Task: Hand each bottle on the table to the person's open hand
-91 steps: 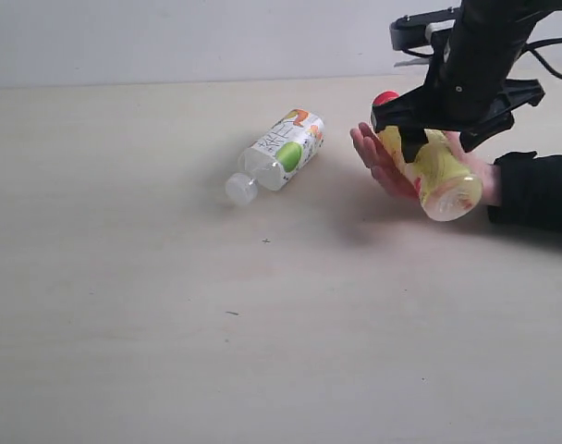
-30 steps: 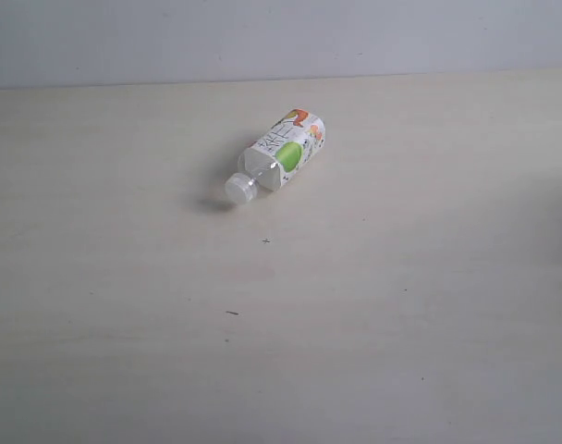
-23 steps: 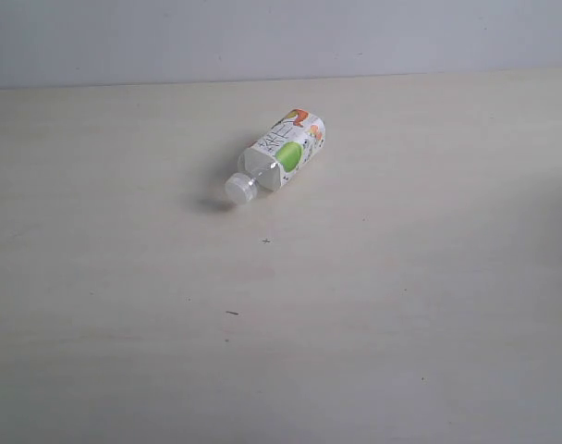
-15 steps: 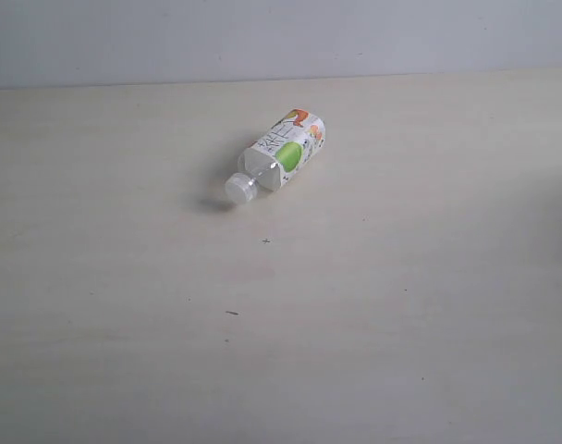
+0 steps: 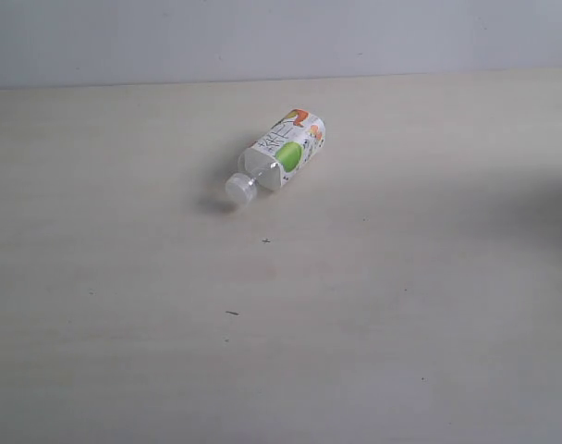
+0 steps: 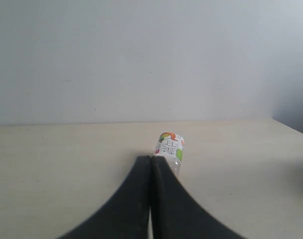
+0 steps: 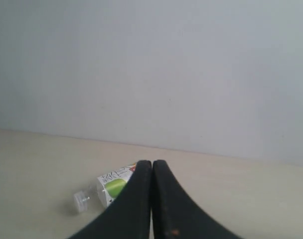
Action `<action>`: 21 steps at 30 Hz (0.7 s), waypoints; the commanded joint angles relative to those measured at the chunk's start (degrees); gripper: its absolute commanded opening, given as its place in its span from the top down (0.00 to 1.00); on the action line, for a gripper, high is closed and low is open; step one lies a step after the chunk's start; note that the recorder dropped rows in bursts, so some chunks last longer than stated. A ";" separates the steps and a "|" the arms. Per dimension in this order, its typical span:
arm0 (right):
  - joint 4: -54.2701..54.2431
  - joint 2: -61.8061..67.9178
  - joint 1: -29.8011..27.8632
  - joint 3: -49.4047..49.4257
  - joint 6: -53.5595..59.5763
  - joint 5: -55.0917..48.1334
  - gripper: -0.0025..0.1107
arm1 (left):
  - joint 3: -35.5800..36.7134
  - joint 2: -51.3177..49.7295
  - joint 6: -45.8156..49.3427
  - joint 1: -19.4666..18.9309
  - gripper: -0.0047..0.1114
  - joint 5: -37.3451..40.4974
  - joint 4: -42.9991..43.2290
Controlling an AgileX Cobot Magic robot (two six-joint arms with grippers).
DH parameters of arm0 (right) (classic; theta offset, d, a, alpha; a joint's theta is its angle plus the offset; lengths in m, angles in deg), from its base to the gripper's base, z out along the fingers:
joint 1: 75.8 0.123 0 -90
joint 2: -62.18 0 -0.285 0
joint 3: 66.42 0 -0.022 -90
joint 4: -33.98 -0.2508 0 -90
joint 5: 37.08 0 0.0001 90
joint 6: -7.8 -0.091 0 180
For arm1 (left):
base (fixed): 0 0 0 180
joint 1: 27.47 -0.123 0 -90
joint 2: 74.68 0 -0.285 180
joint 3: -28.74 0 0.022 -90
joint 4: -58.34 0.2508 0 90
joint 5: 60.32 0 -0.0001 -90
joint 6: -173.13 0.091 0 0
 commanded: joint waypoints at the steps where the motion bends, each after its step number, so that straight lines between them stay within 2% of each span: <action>1: 0.23 -3.28 0.19 0.18 0.29 1.07 0.98 | -0.05 0.35 0.22 -0.13 0.96 -0.21 -0.26; 11: 0.58 -6.55 0.19 0.72 0.41 -0.22 0.98 | -0.05 0.35 0.22 -0.13 0.96 -0.21 -0.26; 15: 0.58 -6.55 0.19 4.68 0.54 3.61 0.98 | -0.05 0.35 0.22 -0.13 0.96 -0.21 -0.26; 21: 0.58 -6.55 0.19 4.77 0.44 3.72 0.98 | -0.05 0.35 0.22 -0.13 0.96 -0.21 -0.26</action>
